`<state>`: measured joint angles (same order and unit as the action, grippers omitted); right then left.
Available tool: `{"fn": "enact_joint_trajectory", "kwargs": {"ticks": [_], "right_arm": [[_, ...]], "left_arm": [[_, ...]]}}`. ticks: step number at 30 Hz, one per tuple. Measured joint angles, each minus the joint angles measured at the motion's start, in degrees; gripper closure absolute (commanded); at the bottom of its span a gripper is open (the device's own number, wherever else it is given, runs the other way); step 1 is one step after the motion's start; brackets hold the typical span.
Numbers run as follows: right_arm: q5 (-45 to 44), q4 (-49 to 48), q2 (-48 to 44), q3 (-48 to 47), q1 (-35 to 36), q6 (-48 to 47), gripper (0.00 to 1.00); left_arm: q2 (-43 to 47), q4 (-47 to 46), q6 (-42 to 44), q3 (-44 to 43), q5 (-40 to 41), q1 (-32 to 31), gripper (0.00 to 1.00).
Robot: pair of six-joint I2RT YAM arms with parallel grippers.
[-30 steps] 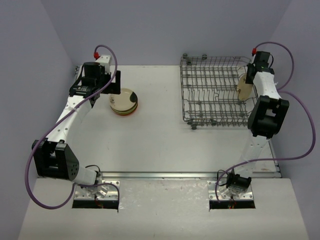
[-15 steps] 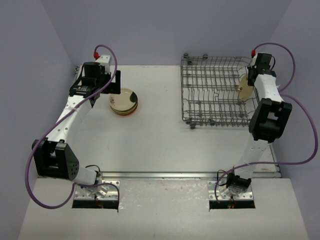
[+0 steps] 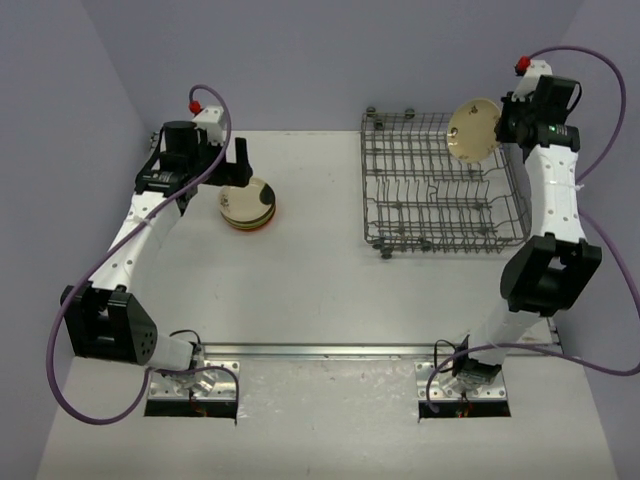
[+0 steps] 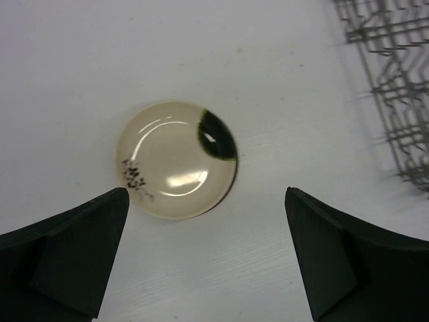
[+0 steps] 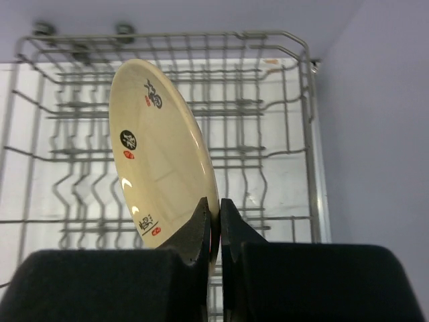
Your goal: Unload the plates from the dish rack
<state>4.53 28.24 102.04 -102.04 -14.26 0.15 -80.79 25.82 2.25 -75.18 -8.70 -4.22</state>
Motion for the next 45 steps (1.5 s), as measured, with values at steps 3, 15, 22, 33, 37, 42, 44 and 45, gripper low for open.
{"fn": "enact_joint_trajectory", "kwargs": {"ticks": [3, 15, 22, 33, 37, 42, 44, 45], "right_arm": [[7.5, 0.3, -4.3, 1.5, 0.8, 2.7, 1.0], [31.2, -3.4, -17.5, 23.9, 26.8, 14.2, 1.0], [33.8, -3.8, -16.4, 23.9, 33.3, 15.9, 1.0], [35.1, -3.4, -12.6, 22.6, 36.5, 16.3, 0.94], [34.5, -2.4, -12.0, 21.3, 36.5, 16.4, 0.27], [32.7, -1.9, -11.9, 20.9, 35.7, 17.5, 0.01], [33.1, -1.7, -11.9, 20.9, 33.1, 18.7, 0.01], [33.1, -1.6, -12.0, 20.9, 30.7, 19.2, 0.01]], "left_arm": [[1.3, -0.6, -1.5, -0.1, -10.9, 0.0, 0.07], [1.0, -3.7, -9.5, -0.6, -43.0, -1.3, 0.24], [-0.1, -1.6, -7.8, -0.6, -45.3, -5.3, 0.3], [-2.9, 2.5, -3.9, -0.9, -39.2, -9.5, 1.0], [-3.3, 3.2, -3.9, -1.8, -37.1, -9.6, 1.0], [-3.5, 3.6, -3.9, -2.2, -34.9, -7.6, 1.0], [-4.9, 3.7, -4.7, -2.6, -35.4, -3.1, 1.0], [-6.3, 3.9, -5.3, -3.3, -35.0, 0.4, 1.0]]}}
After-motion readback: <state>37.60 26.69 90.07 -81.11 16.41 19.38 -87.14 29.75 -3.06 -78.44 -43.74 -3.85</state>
